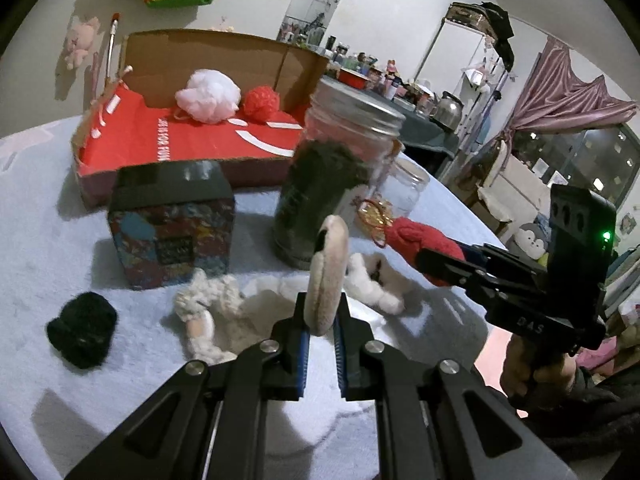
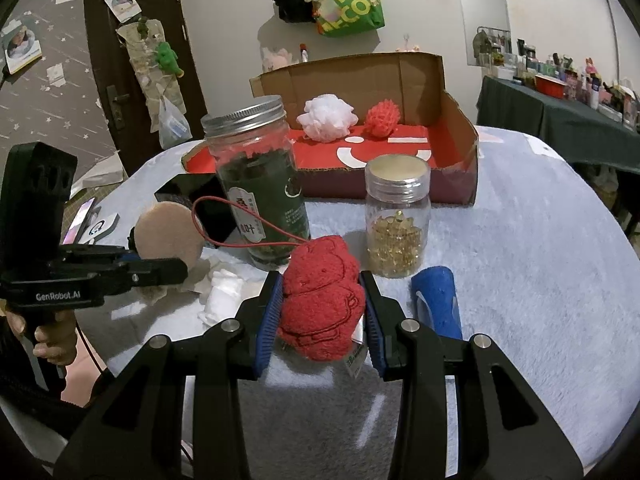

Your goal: Organize soft objects

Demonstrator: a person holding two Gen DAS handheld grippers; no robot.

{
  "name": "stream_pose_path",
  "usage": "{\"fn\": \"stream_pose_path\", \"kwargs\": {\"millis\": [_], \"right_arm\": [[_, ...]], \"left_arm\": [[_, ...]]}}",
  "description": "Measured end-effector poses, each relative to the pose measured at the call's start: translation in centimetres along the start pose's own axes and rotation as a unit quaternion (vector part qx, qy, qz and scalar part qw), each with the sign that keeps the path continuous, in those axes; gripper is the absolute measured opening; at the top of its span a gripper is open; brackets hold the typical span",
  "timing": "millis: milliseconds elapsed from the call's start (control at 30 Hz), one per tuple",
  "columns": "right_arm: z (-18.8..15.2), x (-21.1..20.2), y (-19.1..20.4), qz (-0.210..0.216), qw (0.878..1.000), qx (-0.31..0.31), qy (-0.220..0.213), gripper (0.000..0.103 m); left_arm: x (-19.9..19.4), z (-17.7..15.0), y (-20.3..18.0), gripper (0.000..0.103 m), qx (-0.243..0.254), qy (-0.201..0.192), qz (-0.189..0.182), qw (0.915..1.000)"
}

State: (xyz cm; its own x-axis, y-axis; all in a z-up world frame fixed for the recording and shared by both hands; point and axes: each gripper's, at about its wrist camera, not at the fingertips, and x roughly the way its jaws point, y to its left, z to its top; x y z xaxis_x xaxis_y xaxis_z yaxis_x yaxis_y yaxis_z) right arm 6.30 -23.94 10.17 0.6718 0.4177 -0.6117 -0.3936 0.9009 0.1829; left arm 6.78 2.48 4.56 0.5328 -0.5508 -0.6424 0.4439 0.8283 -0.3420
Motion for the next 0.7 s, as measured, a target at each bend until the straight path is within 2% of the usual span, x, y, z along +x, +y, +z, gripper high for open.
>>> {"fn": "stream_pose_path", "kwargs": {"millis": [167,233,400,467,567,700], "right_arm": [[-0.2,0.5,0.0,-0.003,1.0,-0.004,0.013,0.037],[-0.5,0.9,0.0,-0.011,1.0,-0.008,0.023,0.038],[-1.0,1.2,0.0,-0.039,0.999,-0.018,0.027,0.04],[-1.1,1.2,-0.1,-0.043,0.999,-0.019,0.026,0.046],[-1.1,1.0,-0.1,-0.052,0.998,-0.023,0.02,0.055],[-1.1,0.9,-0.2,-0.054,0.998,-0.026,0.016,0.056]], "left_arm": [[1.3,-0.4,-1.0,0.012,0.025,0.017,0.014,0.9994],[1.6,-0.5,-1.3,0.019,0.035,0.02,0.024,0.9989],[0.9,-0.4,-1.5,0.06,0.047,0.004,0.056,0.9973],[0.5,-0.3,-1.6,0.065,0.059,-0.005,0.069,0.9958],[0.2,0.0,-1.6,0.067,0.071,-0.01,0.088,0.9935],[0.2,0.5,-1.1,0.067,0.083,-0.012,0.112,0.9901]]}}
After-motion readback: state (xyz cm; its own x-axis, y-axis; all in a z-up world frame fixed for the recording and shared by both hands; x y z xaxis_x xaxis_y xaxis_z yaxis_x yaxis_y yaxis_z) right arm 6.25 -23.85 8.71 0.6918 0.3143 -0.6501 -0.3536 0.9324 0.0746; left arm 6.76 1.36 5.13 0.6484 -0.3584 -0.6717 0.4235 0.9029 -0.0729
